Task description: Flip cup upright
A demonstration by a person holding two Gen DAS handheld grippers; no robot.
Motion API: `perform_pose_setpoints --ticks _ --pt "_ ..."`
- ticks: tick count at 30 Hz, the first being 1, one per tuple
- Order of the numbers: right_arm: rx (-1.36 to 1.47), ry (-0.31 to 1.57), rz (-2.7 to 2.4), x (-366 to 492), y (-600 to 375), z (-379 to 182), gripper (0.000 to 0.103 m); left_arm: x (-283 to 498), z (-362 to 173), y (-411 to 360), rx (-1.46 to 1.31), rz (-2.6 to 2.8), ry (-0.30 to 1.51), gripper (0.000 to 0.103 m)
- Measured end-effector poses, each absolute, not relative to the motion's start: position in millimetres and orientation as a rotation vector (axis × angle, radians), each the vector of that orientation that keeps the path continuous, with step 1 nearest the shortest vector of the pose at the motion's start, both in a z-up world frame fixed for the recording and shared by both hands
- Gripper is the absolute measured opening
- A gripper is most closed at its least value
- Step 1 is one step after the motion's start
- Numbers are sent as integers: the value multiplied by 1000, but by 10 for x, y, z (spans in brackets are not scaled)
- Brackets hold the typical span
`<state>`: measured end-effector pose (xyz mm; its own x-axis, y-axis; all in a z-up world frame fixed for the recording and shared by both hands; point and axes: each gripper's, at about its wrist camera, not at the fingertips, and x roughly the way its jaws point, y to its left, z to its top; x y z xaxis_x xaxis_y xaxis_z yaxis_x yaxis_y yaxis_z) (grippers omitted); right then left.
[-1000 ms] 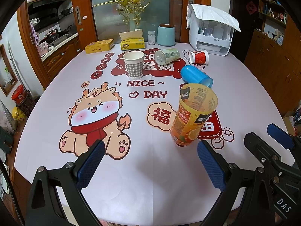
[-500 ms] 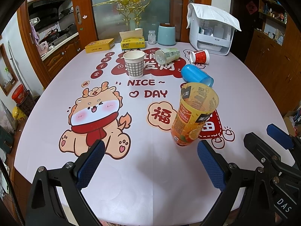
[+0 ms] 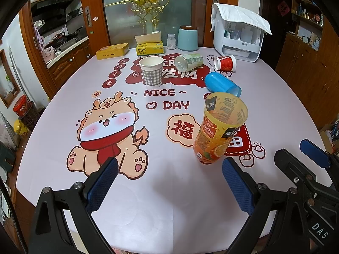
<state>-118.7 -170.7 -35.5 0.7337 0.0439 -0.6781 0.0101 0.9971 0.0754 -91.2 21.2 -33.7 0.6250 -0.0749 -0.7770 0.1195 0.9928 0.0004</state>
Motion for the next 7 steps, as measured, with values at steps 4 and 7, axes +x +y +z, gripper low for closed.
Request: perform_pose_setpoints --ticks 4,7 --pt "76 748 19 -1189 -1703 -354 71 -910 -335 212 55 -111 888 98" --pt "78 747 21 -1187 -1698 -354 71 -910 -337 211 55 -111 890 98"
